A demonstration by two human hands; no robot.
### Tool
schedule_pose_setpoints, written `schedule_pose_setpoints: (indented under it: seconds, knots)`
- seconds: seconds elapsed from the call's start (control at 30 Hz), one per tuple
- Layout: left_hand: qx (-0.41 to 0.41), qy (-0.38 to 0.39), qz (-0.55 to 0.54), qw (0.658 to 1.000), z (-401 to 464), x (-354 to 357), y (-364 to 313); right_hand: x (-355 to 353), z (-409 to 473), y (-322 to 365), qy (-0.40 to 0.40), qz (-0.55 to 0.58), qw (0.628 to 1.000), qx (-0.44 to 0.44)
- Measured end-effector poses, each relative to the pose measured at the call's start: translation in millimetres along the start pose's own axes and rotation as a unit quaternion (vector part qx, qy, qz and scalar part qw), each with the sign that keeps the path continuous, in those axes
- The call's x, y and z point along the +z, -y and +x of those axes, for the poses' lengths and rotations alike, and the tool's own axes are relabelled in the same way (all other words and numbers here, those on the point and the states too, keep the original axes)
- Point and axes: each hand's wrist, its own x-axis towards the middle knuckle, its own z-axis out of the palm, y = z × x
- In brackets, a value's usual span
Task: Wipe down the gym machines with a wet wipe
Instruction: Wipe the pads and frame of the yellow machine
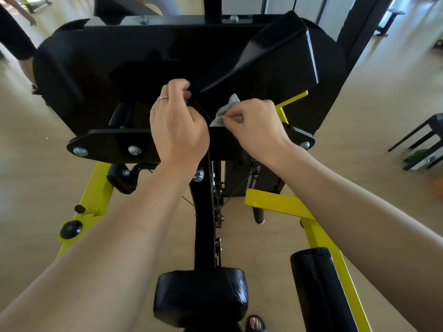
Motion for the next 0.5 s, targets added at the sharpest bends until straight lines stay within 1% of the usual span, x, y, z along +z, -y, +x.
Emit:
schedule_pose_setpoints:
  seconds: [0.03, 0.1, 0.13, 0.17, 0.23, 0.33, 0.43, 0.5]
  knots:
    - [-0.003, 0.001, 0.0, 1.0, 0, 0, -1, 1, -2, -2, -0.029, 0.014, 0.999, -0.014]
    - [-0.015, 0.001, -0.002, 1.0, 0, -1, -2, 0, -3, -2, -0.108, 0.023, 0.991, -0.073]
    - [-0.022, -0.001, -0.005, 1.0, 1, -1, -3, -1, -1, 0, -0.133, 0.024, 0.985, -0.112]
    - [-0.026, -0.004, -0.008, 1.0, 1, 0, -4, -1, 5, 2, -0.14, 0.019, 0.978, -0.152]
    - [-0.034, -0.009, -0.02, 0.999, 1, 0, -3, 3, 21, 7, -0.126, -0.028, 0.959, -0.251]
    - [-0.047, -0.029, -0.037, 0.998, -1, 0, -3, 7, 41, 12, -0.072, -0.147, 0.906, -0.391]
    - [-0.045, -0.057, -0.03, 0.997, -2, 0, -4, 1, 51, 14, -0.004, -0.264, 0.841, -0.473]
    - [-0.049, -0.065, -0.035, 0.996, -1, 1, -3, -3, 56, 17, 0.022, -0.341, 0.793, -0.504]
